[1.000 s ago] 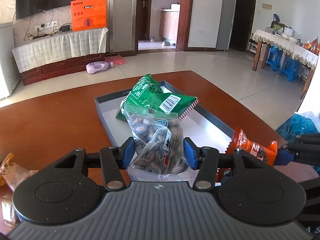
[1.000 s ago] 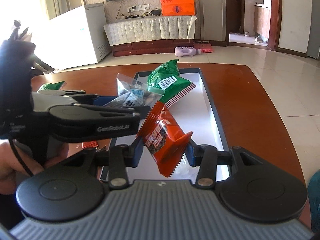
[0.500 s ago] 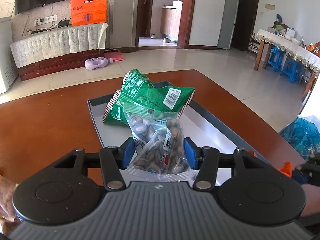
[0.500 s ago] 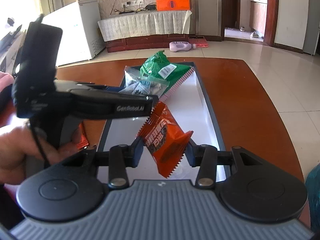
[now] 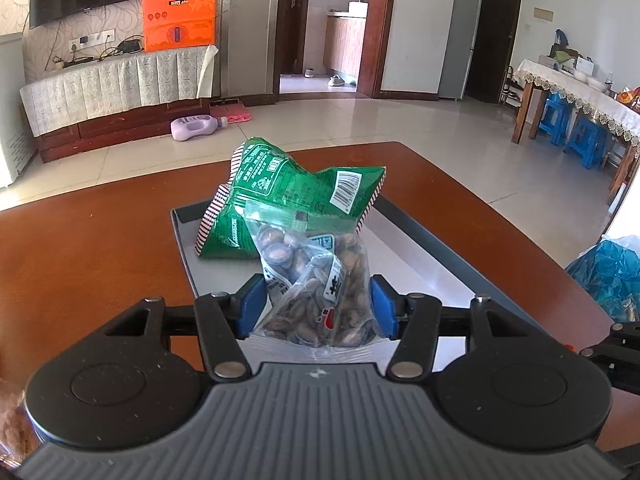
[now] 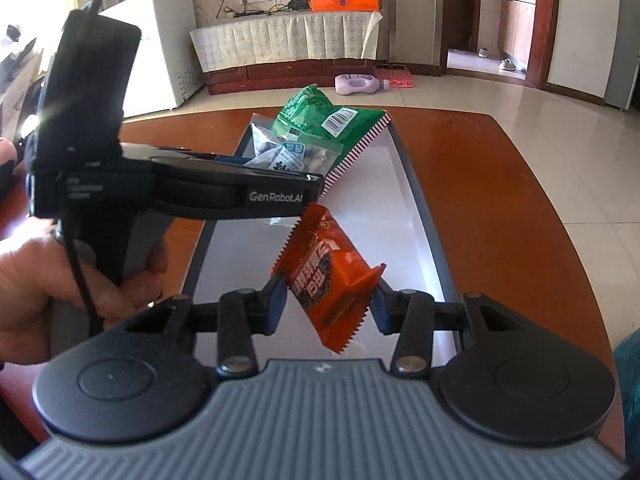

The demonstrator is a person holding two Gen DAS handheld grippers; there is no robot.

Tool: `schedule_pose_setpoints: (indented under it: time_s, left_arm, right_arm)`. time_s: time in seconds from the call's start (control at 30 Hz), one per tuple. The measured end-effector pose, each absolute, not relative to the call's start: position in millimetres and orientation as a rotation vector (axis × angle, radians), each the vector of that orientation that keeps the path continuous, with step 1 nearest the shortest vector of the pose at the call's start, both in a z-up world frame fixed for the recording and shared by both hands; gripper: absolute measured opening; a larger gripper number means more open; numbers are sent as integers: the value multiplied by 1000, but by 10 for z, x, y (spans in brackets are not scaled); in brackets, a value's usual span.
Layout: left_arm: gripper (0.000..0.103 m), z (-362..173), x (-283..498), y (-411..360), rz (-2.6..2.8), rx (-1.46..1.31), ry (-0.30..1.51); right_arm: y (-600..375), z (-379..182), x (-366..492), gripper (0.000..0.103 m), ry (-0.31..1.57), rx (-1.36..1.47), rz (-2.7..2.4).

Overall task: Organize snacks
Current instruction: 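Carry the seed bag and orange packet over the tray with both tools, then open both tools to drop the seed bag and orange packet into the tray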

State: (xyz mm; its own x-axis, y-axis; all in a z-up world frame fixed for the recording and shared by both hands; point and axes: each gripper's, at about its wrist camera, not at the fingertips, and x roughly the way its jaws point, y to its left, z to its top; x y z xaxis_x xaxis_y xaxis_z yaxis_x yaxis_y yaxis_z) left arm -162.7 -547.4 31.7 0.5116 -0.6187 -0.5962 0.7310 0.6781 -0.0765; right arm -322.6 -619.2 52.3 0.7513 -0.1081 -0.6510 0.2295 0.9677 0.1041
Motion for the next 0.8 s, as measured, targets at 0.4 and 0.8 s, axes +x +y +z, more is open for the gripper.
schedule_pose_setpoints:
  time_s: [0.4, 0.8]
  left_arm:
    - [73, 410, -1658, -5440, -805, 187, 624]
    - [81, 519, -1708, -5397, -814, 182, 594]
  right_arm:
    - [-6124, 486, -3183, 46, 718, 183, -201]
    - [-6102, 506, -3208, 53, 714, 158, -231]
